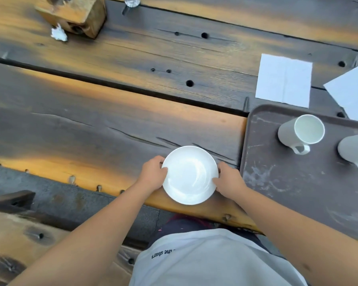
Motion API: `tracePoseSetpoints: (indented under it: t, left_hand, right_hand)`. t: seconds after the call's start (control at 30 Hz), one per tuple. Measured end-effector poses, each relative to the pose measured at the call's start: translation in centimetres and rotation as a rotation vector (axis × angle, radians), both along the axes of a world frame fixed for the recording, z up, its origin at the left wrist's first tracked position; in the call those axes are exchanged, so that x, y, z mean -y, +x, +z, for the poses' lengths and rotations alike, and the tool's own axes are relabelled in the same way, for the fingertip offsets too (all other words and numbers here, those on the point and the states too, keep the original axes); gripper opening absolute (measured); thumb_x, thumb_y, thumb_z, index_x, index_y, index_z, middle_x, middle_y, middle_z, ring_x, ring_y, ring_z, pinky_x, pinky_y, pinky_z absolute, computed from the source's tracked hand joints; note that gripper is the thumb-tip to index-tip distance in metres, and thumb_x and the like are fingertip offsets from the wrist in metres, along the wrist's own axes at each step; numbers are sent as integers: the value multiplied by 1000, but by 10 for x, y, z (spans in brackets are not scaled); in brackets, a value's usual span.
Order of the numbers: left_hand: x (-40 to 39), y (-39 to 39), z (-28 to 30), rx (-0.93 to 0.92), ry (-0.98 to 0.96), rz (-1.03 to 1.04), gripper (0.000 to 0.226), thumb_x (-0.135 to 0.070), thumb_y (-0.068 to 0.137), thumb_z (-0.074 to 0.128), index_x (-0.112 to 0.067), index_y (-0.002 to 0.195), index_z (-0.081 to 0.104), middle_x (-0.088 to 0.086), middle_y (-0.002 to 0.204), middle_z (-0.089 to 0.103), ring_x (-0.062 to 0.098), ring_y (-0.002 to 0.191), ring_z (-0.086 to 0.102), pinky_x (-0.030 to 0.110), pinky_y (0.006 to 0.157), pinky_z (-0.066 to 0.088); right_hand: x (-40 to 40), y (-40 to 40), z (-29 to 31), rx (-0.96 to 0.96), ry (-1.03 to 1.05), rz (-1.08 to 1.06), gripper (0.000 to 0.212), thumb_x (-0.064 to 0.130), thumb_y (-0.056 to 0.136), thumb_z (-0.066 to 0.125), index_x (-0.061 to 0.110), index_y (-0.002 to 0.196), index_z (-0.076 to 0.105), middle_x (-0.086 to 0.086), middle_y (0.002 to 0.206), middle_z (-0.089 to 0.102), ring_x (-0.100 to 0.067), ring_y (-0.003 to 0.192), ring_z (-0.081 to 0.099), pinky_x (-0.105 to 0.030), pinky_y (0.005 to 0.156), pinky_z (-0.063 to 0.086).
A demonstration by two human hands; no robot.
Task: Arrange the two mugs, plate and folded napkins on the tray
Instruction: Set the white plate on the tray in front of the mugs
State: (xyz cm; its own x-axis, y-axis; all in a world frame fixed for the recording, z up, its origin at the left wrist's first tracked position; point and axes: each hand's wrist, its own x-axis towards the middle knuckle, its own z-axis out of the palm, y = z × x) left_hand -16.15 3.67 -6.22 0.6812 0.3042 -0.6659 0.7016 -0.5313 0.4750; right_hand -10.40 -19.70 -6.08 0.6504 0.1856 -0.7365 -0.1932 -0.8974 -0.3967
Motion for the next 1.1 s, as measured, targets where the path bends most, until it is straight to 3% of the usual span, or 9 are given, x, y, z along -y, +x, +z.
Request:
tracePoseSetpoints:
  t: [0.07,0.13,0.23,0.37,0.6,0.93,1.1]
  left_hand:
    - [-1,2,4,8,-71,77,18,-10,89,54,-20,102,63,0,93,65,24,94,62,35,73,53]
    - [2,3,9,27,-216,230,18,-7,91,55,-19,100,65,7,93,68,25,92,65,43,72,59]
    - [10,6,18,49,-380,364,22,-4,94,54,-21,100,66,7,98,70,19,90,67,32,58,57]
    - [32,16,28,64,-472,382,24,-3,95,53,-20,104,67,5,103,70,16,91,67,30,58,55]
    - [90,34,36,28,-467,332,21,-3,95,52,-17,103,66,4,102,70,16,89,66,30,57,56]
    - [200,58,35,-26,-457,177,26,2,93,49,-18,99,65,-1,90,70,12,82,67,25,49,54]
    - [236,66,24,-24,-376,75,27,3,92,49,-17,101,65,5,92,70,19,86,68,34,59,60]
  right_hand:
    - [5,2,1,-2,41,-44,19,10,89,56,14,107,52,-8,97,63,-28,85,63,-44,73,55]
    - [11,3,3,-17,97,-139,21,10,90,59,18,109,55,-5,93,63,-27,81,65,-46,72,59]
    - [23,4,7,-17,160,-280,21,8,90,58,23,105,58,-3,90,62,-23,76,66,-40,65,61]
    - [44,4,12,3,214,-390,27,7,92,56,28,109,59,-1,91,59,-18,80,63,-28,57,58]
    - [102,-1,18,38,203,-548,16,9,92,58,24,99,58,2,96,61,-14,84,60,-21,56,55]
    - [214,-6,19,50,161,-726,11,8,90,60,18,93,64,-6,92,66,-20,86,65,-30,65,60]
    - [250,-2,16,50,146,-713,12,8,91,59,19,95,64,-5,92,67,-20,85,65,-32,67,60]
